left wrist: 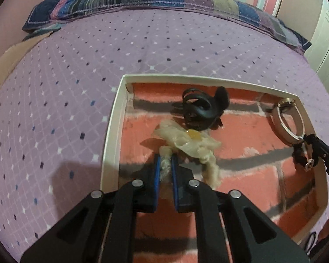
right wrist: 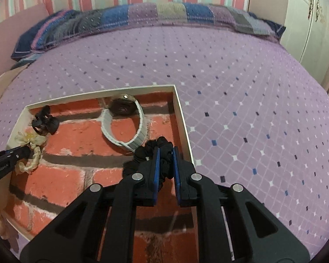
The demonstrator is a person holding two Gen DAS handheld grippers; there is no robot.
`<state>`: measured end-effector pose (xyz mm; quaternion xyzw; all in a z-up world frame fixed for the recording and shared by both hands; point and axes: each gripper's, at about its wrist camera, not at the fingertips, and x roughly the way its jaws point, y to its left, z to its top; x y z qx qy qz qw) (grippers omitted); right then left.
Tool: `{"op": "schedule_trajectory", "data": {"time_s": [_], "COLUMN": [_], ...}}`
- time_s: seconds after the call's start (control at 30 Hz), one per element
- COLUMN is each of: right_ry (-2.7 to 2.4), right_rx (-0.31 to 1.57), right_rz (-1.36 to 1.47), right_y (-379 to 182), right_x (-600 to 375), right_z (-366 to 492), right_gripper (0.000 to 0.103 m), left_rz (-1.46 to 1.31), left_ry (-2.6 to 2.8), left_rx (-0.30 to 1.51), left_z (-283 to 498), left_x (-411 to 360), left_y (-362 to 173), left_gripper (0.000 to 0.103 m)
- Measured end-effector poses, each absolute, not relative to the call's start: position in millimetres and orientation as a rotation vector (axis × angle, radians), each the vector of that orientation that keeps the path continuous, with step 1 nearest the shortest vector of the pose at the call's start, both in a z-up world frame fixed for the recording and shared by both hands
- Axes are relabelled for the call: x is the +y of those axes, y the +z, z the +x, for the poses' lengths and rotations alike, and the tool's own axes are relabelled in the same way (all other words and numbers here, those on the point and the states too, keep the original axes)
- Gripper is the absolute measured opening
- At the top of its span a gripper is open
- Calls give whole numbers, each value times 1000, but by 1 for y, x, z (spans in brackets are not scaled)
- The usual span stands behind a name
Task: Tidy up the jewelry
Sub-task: 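Carry both scrunchies into the tray and open both tools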
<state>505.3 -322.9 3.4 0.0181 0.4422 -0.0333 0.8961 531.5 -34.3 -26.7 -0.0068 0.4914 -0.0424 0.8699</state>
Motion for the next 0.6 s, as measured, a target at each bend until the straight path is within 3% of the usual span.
{"op": "schedule_trajectory", "data": {"time_s": [0.4, 0.6], "right_ry": [-98, -73], "right_rx": [1029, 1000], "right_rz": [20, -1], "right_y": [-17, -12], "right_x": [-324, -319], "right_z": [531, 525], "right_gripper": [13, 24], "left_rz": [22, 17], "left_ry": [-79, -57], "left_rx": [1040, 1032], "left_z": [542, 538], "left_x": [-42, -41], "left_y": [-25, -21], "left_gripper": [14, 16]}}
